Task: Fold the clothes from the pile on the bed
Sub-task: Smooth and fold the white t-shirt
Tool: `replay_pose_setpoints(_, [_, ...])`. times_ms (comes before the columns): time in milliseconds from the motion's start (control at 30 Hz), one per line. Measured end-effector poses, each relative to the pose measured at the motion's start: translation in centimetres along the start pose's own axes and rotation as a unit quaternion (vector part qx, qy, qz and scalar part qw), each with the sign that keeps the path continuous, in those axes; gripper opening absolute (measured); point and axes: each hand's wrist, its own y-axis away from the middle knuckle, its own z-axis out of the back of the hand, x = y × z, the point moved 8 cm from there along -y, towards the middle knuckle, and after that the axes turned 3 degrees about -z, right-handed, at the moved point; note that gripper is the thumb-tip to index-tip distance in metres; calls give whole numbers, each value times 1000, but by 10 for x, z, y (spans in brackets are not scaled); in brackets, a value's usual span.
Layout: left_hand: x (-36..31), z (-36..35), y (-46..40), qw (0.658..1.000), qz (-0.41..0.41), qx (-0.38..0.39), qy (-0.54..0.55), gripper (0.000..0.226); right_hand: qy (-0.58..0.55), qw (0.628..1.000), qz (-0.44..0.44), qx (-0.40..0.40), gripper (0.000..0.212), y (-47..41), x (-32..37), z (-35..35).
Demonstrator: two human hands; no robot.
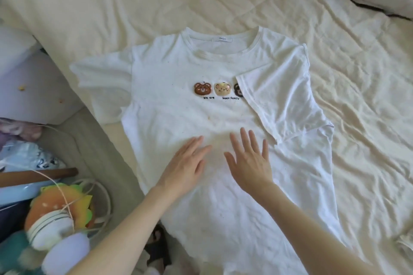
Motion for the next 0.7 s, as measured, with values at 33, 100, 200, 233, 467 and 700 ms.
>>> replay_pose_setpoints(33, [17, 8, 14, 999, 19, -18, 19, 44, 0, 1000, 17, 4, 58, 0, 21, -2])
replay_pose_setpoints(100, [56, 31, 37, 995, 68, -58, 44, 42, 2, 999, 51, 9, 58, -1, 63, -4])
replay_pose_setpoints(200, [123, 67, 59, 978, 147, -117, 90, 37, 18, 995, 93, 9, 57, -11, 122, -7])
replay_pose_setpoints(233, [147, 77, 64, 969, 176, -134, 109, 36, 27, 994, 105, 7, 57, -16, 140, -8])
replay_pose_setpoints(467, [294, 100, 70, 810, 397, -199, 382, 23, 45, 992, 112, -26, 58, -76, 244, -12])
replay_pose_setpoints(700, [316, 68, 43, 523, 481, -161, 685, 16, 94, 994, 58, -1, 58, -102, 260, -35])
